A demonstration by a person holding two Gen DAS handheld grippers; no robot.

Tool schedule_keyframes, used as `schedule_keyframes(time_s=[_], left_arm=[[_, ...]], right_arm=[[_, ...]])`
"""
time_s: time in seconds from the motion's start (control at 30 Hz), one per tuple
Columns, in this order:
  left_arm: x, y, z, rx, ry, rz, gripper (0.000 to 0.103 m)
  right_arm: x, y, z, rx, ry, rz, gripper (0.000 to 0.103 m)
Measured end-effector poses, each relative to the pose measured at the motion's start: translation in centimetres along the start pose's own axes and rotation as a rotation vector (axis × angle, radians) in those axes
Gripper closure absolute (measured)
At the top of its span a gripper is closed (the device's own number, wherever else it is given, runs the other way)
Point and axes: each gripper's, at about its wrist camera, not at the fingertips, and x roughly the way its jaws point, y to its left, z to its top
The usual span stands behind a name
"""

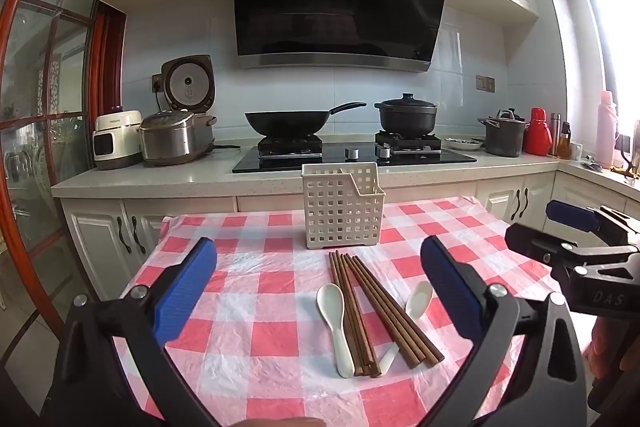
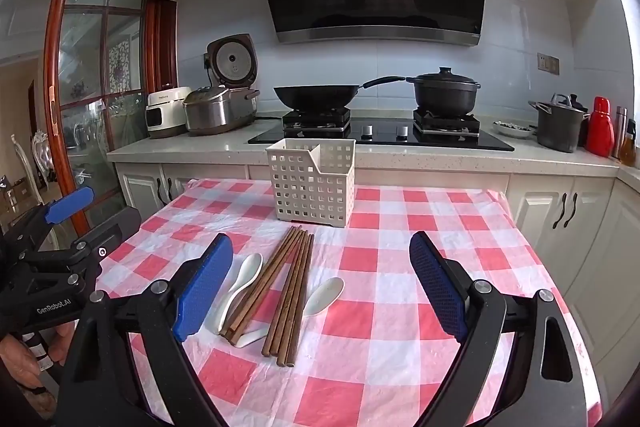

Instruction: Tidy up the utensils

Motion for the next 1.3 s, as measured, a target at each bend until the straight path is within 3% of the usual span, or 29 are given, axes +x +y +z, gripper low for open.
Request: schedule_keyframes(time_s=[1.3], left_arm=[[-0.24,-0.01,-0.24,0.005,0.003,-0.005,0.004]], right_arm=[[-0.49,-0.49,0.49,0.007,-0.003,-0.006,0.018]])
